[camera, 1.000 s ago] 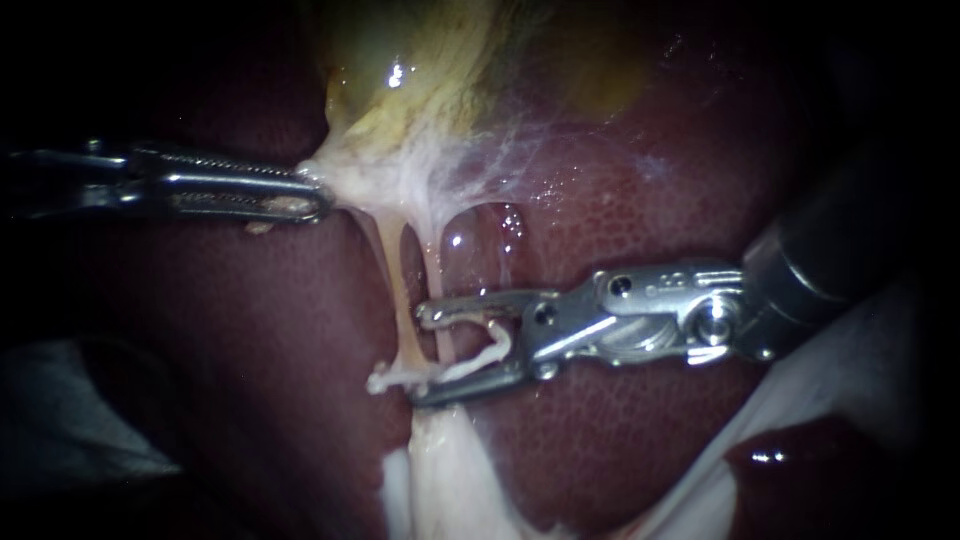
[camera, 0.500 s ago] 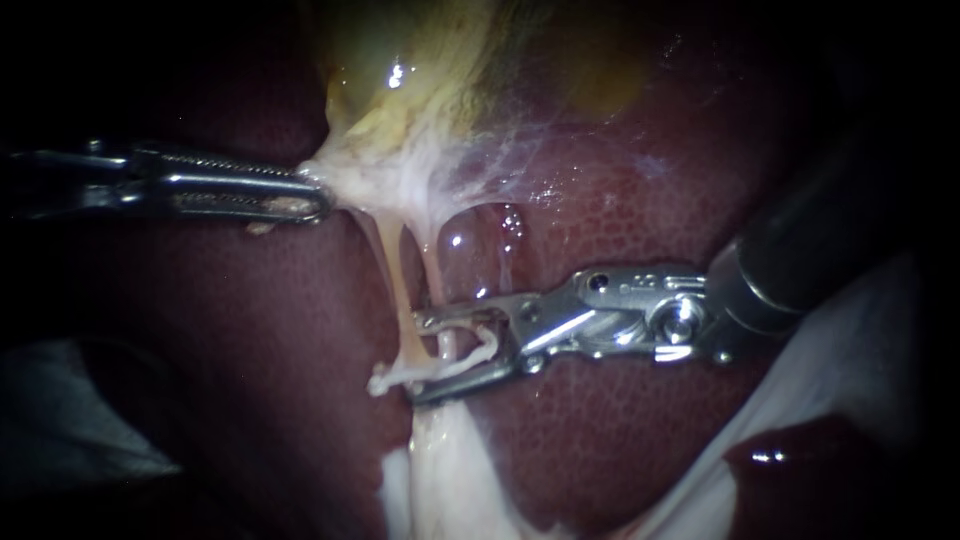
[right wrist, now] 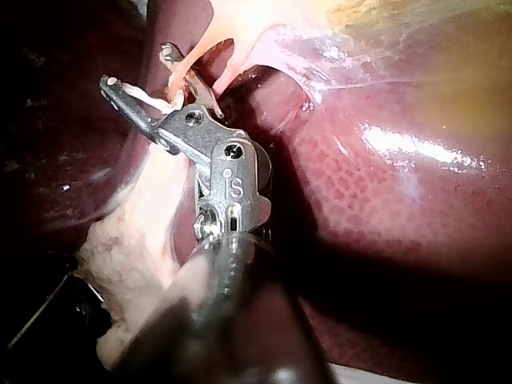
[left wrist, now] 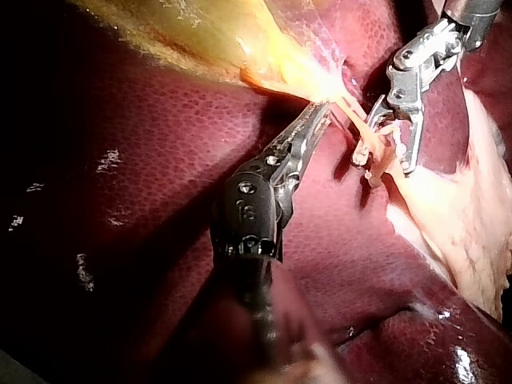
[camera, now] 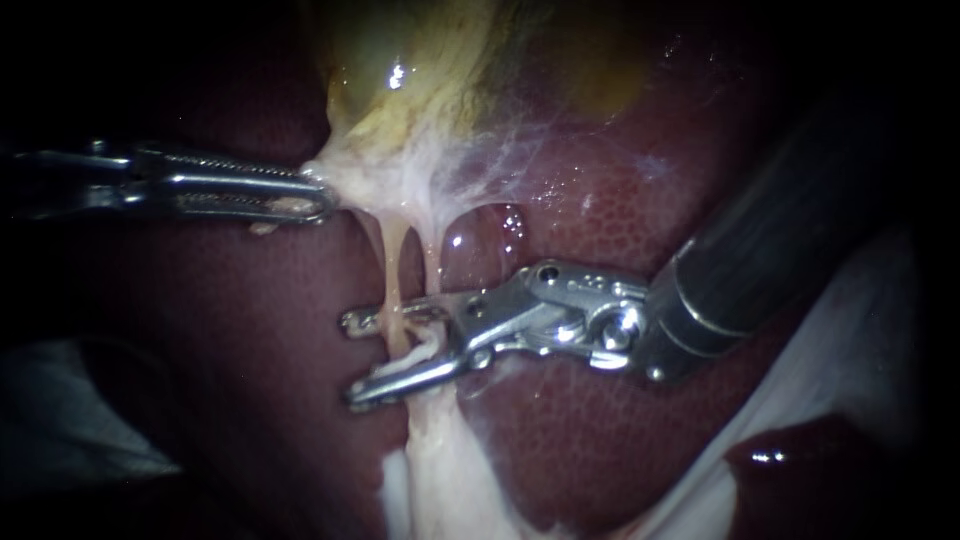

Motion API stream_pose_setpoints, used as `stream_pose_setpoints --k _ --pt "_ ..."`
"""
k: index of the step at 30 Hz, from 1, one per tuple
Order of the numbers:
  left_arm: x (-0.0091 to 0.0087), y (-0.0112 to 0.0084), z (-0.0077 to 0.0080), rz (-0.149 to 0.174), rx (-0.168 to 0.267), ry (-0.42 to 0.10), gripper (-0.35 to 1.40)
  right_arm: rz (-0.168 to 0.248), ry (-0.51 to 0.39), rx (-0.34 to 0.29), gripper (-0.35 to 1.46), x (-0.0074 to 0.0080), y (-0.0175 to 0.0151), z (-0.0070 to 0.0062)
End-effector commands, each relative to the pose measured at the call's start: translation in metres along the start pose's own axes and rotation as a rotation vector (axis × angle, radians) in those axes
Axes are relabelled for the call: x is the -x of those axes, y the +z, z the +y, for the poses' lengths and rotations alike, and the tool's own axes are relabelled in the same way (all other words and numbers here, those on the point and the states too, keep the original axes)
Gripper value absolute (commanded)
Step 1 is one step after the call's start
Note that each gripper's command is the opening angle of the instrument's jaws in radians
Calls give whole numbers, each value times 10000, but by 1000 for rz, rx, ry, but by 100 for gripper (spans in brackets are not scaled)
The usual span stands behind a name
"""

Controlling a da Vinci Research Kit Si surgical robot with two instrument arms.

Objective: Clipping second clip left tube

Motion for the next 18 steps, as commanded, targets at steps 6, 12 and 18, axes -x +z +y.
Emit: stream_pose_setpoints --k 6,12,18 --pt "0 0 0 -1 1 0 -35 3 6 -99 38 -11 -4 -16" --pt "0 0 0 -1 1 0 -35 5 6 -100 18 -17 -8 -18" --pt "0 1 0 0 1 -1 -35 6 6 -98 -8 -18 -9 -18"
